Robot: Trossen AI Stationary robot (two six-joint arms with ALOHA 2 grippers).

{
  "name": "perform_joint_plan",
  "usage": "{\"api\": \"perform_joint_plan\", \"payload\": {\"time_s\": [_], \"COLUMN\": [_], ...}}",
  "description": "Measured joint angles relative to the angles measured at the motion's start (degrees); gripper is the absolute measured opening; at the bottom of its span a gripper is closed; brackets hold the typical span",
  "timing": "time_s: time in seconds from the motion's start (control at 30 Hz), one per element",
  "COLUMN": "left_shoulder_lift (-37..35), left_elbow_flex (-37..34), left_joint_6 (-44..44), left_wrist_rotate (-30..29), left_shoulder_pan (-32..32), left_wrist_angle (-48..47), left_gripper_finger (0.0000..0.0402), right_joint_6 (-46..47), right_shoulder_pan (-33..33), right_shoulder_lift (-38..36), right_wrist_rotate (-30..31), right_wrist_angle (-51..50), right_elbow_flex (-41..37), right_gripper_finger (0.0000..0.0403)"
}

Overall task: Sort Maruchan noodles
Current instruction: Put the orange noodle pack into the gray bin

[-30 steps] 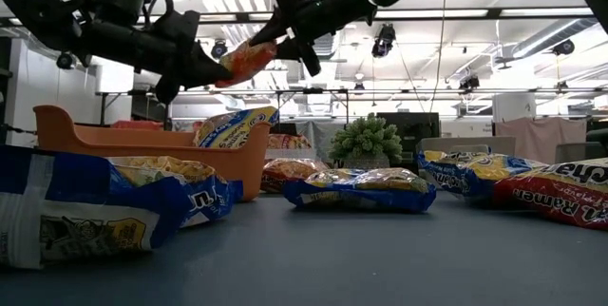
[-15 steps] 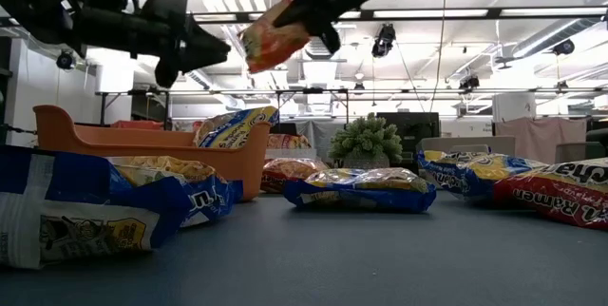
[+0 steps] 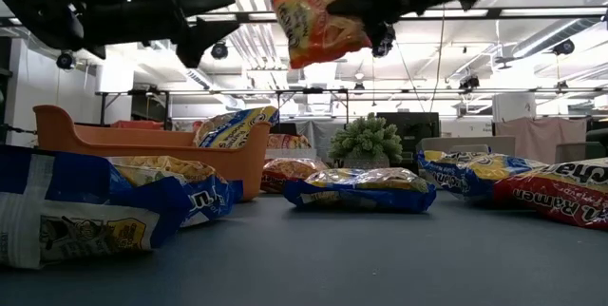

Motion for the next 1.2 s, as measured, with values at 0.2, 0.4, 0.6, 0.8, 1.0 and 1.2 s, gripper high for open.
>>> {"api": "perform_joint_plan", "payload": {"time_s": [0.2, 0.4, 0.6, 0.8, 1.0, 1.2], "left_shoulder_lift": [8.1, 17.9, 27.2, 34.4, 38.7, 42.1], "left_elbow_flex": [0.0, 0.0, 0.6, 6.2, 10.9, 14.6], "left_joint_6": [1.7, 1.5, -1.4, -3.1, -4.0, -5.3], "left_wrist_rotate": [4.5, 4.7, 4.7, 7.1, 8.6, 11.1], "left_shoulder_pan": [-2.8, -4.7, -5.1, -5.3, -5.4, -5.7], "left_wrist_angle": [11.5, 24.0, 37.6, 38.9, 38.9, 38.9], "left_gripper_finger": [0.0265, 0.0264, 0.0256, 0.0248, 0.0239, 0.0235], "right_joint_6": [-2.1, -4.2, -5.4, -6.0, -6.4, -6.5], "right_shoulder_pan": [2.5, 3.0, 3.1, 3.1, 3.1, 3.1], "right_shoulder_lift": [-2.7, -2.4, -2.4, -2.4, -2.4, -2.4], "right_wrist_rotate": [0.6, 0.7, 0.7, 0.7, 0.6, 0.6], "right_wrist_angle": [15.8, 19.4, 20.0, 20.0, 19.9, 19.5], "right_elbow_flex": [-9.4, -11.2, -11.2, -10.7, -10.7, -10.7], "right_gripper_finger": [0.0093, 0.0093, 0.0093, 0.0093, 0.0093, 0.0093]}}
